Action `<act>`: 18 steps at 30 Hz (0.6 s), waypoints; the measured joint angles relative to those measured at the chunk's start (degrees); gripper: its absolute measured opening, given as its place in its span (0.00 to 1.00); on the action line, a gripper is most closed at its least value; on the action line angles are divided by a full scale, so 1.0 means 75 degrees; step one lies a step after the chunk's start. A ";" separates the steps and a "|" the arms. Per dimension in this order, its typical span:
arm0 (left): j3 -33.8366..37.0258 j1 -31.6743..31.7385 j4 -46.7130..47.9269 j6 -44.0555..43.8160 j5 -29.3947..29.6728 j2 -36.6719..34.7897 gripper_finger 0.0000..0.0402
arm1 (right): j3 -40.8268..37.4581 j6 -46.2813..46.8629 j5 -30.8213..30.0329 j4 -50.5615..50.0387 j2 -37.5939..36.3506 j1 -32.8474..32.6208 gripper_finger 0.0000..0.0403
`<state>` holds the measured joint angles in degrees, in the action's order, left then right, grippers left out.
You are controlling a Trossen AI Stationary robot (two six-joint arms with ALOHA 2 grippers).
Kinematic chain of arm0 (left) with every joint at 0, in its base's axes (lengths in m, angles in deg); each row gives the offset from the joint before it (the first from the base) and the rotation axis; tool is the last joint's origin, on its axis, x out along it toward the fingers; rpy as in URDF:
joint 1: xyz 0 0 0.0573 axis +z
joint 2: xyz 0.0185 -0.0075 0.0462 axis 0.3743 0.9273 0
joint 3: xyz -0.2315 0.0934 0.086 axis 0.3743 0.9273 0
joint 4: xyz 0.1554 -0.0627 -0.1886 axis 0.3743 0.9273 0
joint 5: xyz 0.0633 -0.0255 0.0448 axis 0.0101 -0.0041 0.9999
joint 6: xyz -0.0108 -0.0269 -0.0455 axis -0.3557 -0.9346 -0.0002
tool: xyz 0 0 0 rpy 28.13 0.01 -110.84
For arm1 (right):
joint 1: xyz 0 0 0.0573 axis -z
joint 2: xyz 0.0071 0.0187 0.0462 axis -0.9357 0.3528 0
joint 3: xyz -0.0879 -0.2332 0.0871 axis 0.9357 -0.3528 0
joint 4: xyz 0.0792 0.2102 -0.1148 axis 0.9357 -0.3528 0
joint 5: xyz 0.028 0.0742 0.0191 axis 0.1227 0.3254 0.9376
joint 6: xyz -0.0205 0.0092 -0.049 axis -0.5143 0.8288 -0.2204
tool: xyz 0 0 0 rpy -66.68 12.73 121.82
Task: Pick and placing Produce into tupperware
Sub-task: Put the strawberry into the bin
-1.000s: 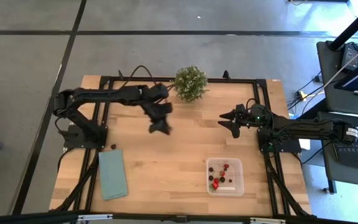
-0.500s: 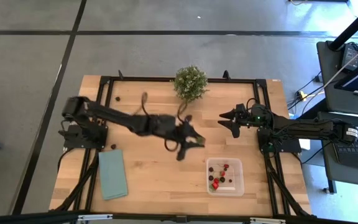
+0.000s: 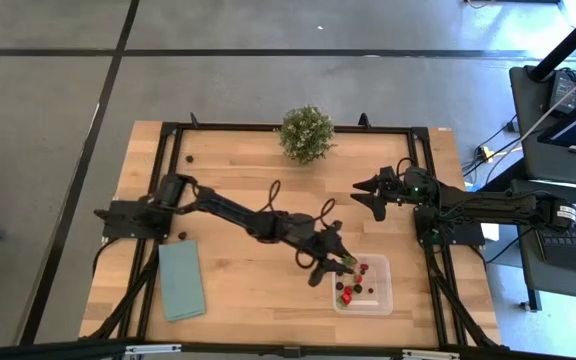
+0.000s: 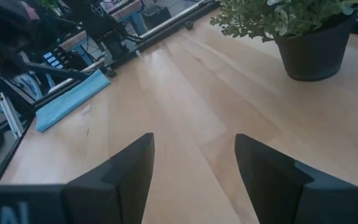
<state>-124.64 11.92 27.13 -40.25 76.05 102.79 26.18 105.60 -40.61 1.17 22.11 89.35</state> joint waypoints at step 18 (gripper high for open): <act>-0.0599 -0.0123 0.0365 -0.0249 0.0182 0.1387 0.28 | 0.0000 0.0109 0.0070 -0.0073 0.0002 0.0000 0.56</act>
<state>-129.13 11.00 29.87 -42.12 77.41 113.19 26.18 106.42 -40.09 0.62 22.13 89.35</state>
